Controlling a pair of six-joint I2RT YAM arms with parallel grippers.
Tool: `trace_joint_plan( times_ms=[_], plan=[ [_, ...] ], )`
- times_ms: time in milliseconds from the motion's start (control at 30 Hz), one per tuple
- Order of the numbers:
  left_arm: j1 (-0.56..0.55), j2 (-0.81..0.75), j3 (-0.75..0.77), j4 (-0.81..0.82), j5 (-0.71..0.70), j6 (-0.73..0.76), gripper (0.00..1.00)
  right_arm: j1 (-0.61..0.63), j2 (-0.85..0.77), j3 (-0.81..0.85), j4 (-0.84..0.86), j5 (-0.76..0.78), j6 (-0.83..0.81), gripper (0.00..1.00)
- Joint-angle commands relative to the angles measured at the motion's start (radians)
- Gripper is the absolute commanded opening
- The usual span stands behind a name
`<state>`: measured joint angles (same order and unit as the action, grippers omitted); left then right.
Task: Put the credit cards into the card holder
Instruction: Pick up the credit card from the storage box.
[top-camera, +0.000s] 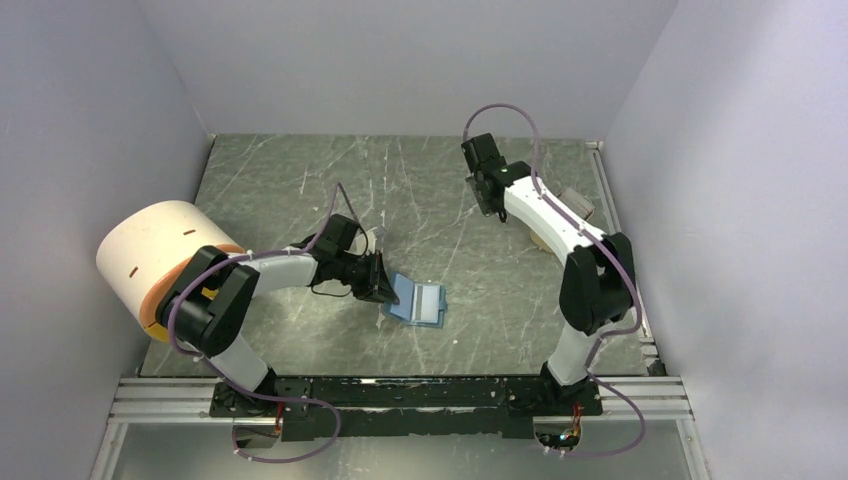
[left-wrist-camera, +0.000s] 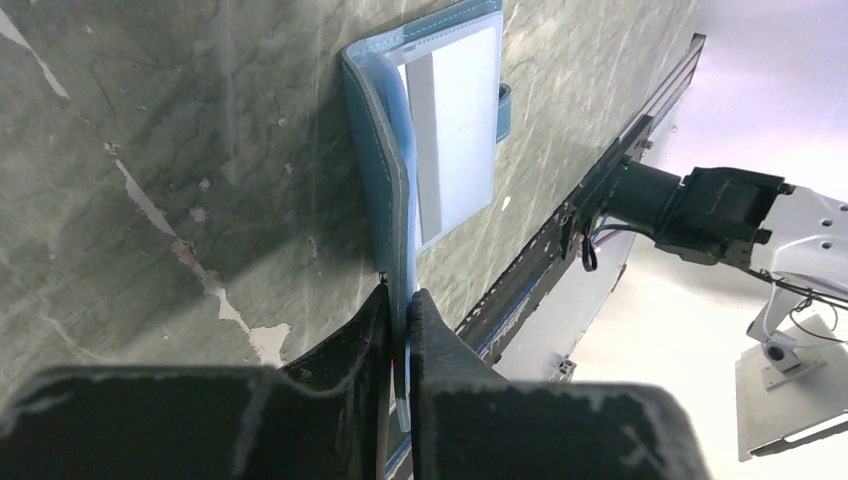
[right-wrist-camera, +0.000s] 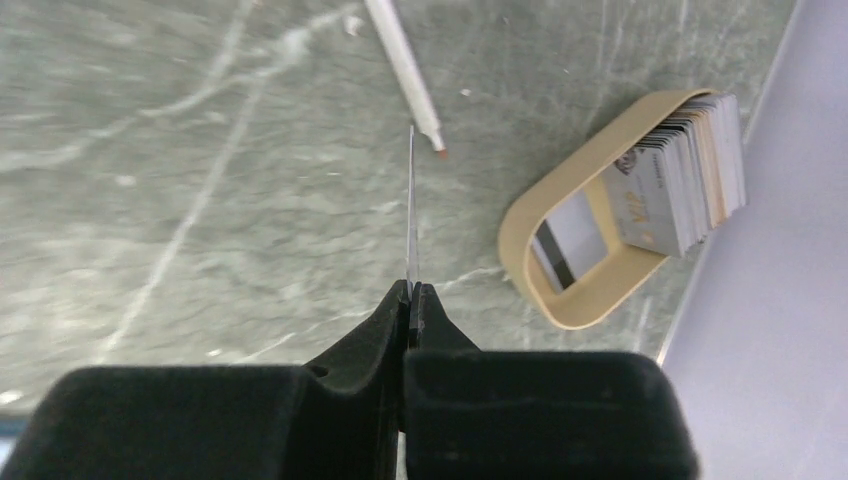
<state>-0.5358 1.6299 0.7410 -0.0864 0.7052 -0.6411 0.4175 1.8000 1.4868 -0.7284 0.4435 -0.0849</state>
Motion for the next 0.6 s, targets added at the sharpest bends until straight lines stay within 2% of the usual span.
trace_joint_plan(
  times_ms=[0,167,267,400,567],
  plan=[
    [-0.007,-0.027,-0.019,0.131,0.044,-0.077,0.09,0.023,-0.118,0.015,0.004,-0.148,0.157,0.00],
    [-0.007,-0.010,-0.038,0.237,0.044,-0.158,0.09,0.029,-0.265,-0.173,0.212,-0.444,0.192,0.00],
    [-0.007,0.000,-0.050,0.313,0.049,-0.210,0.11,0.033,-0.368,-0.306,0.333,-0.550,0.267,0.00],
    [-0.007,0.013,-0.041,0.300,0.031,-0.208,0.21,0.035,-0.425,-0.440,0.443,-0.673,0.398,0.00],
    [-0.007,0.009,-0.059,0.249,-0.007,-0.181,0.33,0.053,-0.406,-0.584,0.536,-0.835,0.507,0.00]
  ],
)
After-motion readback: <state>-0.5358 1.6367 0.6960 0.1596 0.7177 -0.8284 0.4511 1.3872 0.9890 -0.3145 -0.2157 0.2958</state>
